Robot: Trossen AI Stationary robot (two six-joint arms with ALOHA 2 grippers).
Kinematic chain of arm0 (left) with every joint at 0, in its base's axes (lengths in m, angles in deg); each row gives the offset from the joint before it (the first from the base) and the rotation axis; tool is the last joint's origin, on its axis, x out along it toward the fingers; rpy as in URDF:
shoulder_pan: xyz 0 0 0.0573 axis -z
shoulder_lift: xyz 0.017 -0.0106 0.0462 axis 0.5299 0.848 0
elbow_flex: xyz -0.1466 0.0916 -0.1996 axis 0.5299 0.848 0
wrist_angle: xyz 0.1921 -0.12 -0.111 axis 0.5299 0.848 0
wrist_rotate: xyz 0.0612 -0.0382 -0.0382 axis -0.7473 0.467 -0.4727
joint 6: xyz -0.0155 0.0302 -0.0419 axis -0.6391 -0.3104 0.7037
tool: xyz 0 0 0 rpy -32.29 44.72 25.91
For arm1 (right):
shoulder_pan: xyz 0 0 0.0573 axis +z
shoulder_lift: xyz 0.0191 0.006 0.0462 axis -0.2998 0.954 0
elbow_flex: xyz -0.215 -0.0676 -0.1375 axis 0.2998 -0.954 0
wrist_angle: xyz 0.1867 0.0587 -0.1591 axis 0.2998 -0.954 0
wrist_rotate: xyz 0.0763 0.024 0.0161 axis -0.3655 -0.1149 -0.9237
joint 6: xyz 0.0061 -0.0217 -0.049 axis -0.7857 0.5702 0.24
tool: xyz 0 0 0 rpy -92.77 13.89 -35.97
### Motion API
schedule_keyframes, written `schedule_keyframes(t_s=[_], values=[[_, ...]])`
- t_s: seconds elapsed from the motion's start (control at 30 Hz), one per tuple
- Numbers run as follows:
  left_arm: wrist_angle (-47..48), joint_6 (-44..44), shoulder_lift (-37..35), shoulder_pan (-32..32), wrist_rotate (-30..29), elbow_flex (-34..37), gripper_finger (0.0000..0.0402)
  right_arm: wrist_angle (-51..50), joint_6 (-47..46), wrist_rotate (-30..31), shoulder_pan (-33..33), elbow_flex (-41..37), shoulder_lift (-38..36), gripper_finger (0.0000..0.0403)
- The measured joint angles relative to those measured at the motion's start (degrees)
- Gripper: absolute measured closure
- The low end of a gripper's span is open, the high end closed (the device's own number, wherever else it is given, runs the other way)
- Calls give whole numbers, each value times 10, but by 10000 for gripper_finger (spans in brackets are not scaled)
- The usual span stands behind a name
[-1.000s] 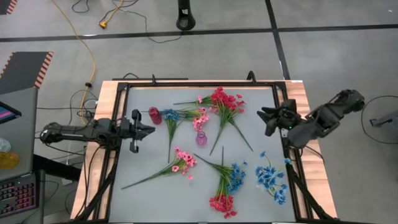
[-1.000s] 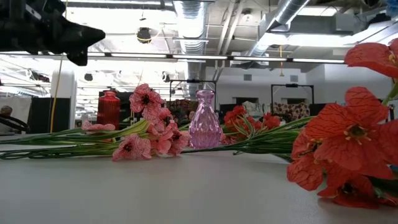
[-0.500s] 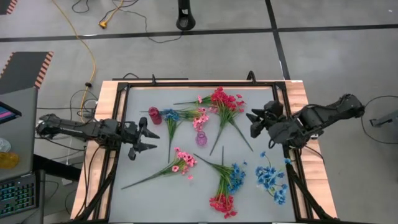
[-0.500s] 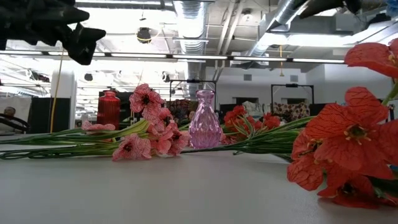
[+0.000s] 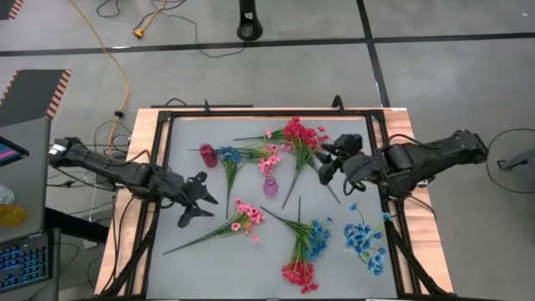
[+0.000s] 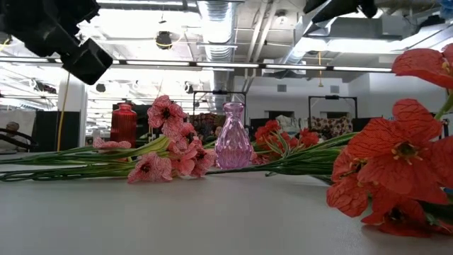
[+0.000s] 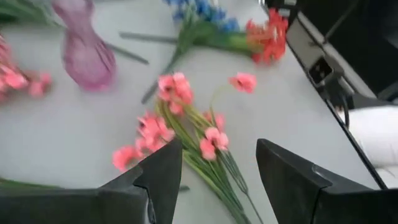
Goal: Sort flowers into vase by color
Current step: Put the bottom pink flowers into the red vase
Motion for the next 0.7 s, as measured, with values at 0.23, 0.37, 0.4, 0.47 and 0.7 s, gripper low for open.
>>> schedule_keyframes(t_s=[0.23, 0.37, 0.4, 0.47, 0.7], values=[[11, 57, 110, 48, 0, -32, 207, 1, 0, 0, -22, 0, 31, 216], [12, 93, 172, 62, -17, -48, 207, 1, 1, 0, -25, 0, 50, 216], [12, 97, 187, 64, -23, -52, 207, 2, 1, 0, -25, 0, 55, 216], [12, 99, 216, 68, -34, -61, 207, 2, 1, -1, -25, 0, 62, 216], [11, 114, 311, 70, -55, -102, 207, 3, 2, -11, -18, 0, 81, 216]])
